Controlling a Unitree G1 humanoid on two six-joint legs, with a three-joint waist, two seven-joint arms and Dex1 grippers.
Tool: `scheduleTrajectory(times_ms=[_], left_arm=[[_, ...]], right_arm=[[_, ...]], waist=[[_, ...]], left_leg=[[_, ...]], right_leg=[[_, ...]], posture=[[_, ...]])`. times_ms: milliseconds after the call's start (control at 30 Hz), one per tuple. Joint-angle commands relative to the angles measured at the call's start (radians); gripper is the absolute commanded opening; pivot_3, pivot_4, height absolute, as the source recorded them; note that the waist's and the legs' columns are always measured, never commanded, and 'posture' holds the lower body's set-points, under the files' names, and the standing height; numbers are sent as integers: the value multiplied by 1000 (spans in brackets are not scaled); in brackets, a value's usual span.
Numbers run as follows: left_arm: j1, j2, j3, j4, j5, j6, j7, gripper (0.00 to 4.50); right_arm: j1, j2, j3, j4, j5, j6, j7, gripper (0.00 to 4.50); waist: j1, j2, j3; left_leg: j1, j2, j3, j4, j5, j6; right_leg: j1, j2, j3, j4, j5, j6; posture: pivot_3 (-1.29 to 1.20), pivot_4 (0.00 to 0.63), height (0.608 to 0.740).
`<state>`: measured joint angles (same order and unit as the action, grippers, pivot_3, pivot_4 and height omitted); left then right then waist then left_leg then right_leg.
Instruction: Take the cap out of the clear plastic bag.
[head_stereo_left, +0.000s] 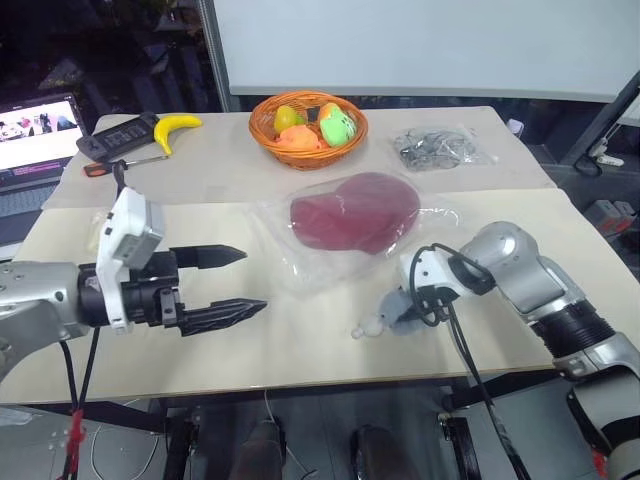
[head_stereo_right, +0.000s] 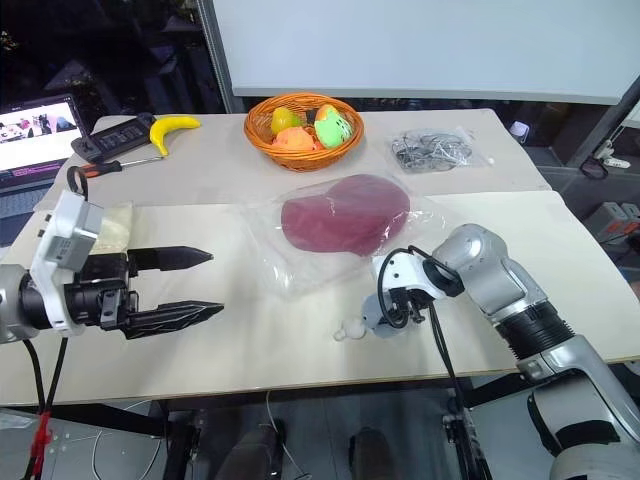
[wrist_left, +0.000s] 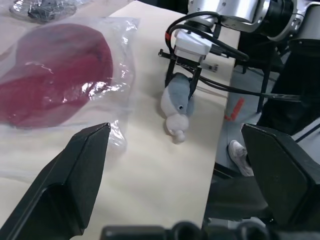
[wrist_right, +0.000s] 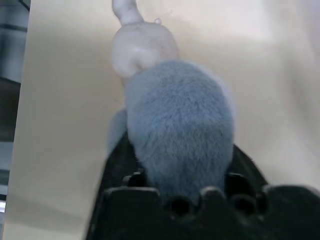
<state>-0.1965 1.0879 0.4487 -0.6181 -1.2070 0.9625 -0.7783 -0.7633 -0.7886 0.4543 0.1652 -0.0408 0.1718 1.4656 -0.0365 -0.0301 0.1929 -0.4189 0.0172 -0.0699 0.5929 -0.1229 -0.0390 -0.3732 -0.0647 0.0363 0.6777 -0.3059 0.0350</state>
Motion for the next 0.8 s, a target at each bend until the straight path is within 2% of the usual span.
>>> scheduleTrajectory(times_ms=[33,133,200,300,667,700,800], left_arm=[[-19,0,-1,-3,16,-31,-4,4500],[-22,-2,-3,-2,17,-33,-4,4500],[-23,-2,-4,-2,18,-34,-6,4500],[-23,-5,-2,-5,10,-31,-7,4500],[-26,-13,-27,8,50,-41,-19,4500],[-27,-14,-29,10,53,-42,-20,4500],[-29,-14,-36,17,68,-49,-23,4500]], right_arm=[[37,4,-6,-23,-15,45,-13,939],[49,0,-12,-49,-9,60,-5,939],[58,4,-27,-67,4,79,-8,718],[64,2,-38,-89,15,92,1,636],[51,22,-58,-91,25,118,-11,602],[44,30,-76,-102,54,136,-4,601],[-40,82,-248,-203,353,365,62,601]], waist=[[0,0,0],[0,0,0],[0,0,0],[0,0,0],[-1,0,0],[-3,0,0],[-8,1,1]], left_leg=[[0,0,0,0,0,0],[0,0,0,0,0,0],[0,0,0,0,0,0],[0,0,0,-1,0,0],[0,0,0,-1,-1,-1],[0,0,0,-1,-1,-1],[-1,1,0,-1,-1,-1]], right_leg=[[0,0,0,0,0,0],[0,0,0,0,0,0],[0,0,0,0,0,0],[0,0,0,-1,0,0],[0,0,0,-2,0,-1],[0,0,0,-2,0,-1],[-1,1,1,-2,0,-1]], posture=[[0,150,740],[0,150,740],[0,150,740],[0,150,740],[0,150,740],[0,150,740],[0,150,740]])
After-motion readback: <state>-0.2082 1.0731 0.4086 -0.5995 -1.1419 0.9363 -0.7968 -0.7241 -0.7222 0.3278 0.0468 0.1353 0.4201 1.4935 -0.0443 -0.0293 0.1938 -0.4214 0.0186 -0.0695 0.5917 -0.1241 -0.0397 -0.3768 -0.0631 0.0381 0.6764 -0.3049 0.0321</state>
